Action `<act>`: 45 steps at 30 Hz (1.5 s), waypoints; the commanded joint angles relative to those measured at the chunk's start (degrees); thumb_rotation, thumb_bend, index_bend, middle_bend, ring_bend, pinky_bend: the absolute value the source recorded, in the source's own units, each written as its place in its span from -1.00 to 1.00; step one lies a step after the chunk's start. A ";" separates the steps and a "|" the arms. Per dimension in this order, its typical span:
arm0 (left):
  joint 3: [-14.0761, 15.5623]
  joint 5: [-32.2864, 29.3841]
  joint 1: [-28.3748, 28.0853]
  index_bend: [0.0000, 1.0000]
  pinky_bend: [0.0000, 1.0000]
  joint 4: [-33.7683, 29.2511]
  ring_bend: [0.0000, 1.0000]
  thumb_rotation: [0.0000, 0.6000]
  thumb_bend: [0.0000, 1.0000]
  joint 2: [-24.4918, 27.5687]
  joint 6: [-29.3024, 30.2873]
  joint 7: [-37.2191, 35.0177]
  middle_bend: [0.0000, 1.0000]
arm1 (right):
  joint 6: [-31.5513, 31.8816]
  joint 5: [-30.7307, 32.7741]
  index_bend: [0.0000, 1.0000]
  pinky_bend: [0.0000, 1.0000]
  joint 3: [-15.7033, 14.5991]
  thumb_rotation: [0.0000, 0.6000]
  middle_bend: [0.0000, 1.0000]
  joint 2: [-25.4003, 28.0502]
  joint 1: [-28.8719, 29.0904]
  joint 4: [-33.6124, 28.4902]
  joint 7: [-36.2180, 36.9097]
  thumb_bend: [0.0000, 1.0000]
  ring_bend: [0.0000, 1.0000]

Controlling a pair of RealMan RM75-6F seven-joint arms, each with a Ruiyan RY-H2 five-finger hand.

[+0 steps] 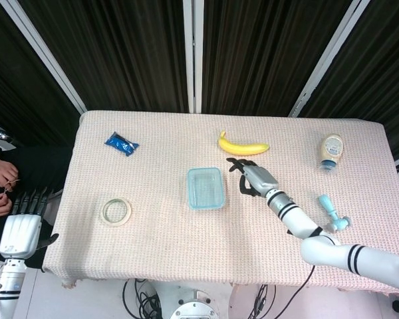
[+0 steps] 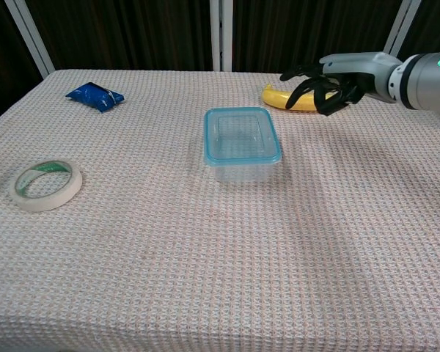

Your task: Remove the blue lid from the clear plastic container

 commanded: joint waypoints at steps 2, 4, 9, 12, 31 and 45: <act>-0.01 -0.14 0.04 -0.95 -1.00 0.02 -1.00 1.00 -1.00 0.02 0.05 0.05 -0.93 | -2.65 3.59 -1.00 -1.00 0.16 1.00 -0.58 -4.74 3.72 4.93 -1.63 0.89 -1.00; 0.02 -0.19 0.04 -0.95 -1.00 -0.04 -1.00 1.00 -1.00 0.04 0.02 0.12 -0.93 | -3.22 3.71 -1.00 -1.00 0.34 1.00 -0.58 -6.02 4.73 6.00 -1.61 0.89 -1.00; 0.02 -0.26 0.06 -0.95 -1.00 -0.25 -1.00 1.00 -1.00 0.14 0.15 0.32 -0.93 | -3.67 2.59 -1.00 -1.00 1.13 1.00 -0.58 -9.31 7.29 8.25 -1.79 0.89 -1.00; 0.13 -0.32 0.06 -0.95 -1.00 -0.30 -1.00 1.00 -1.00 0.26 0.00 0.23 -0.93 | -4.03 1.24 -1.00 -1.00 1.56 1.00 -0.58 -11.20 8.60 9.24 -1.64 0.89 -1.00; -2.48 7.59 -14.19 -0.95 -1.00 -4.91 -1.00 1.00 -1.00 1.92 -13.78 0.54 -0.93 | 14.07 -6.94 -1.00 -1.00 -2.95 1.00 -0.62 -2.54 -0.31 -4.65 -4.68 -0.04 -1.00; -9.31 -9.23 -34.70 -0.99 -1.00 -8.64 -1.00 1.00 -1.00 -6.12 -41.47 3.19 -1.00 | 38.33 -26.70 -1.00 -1.00 -8.95 1.00 -0.62 9.98 -17.76 -17.61 -0.20 -0.47 -1.00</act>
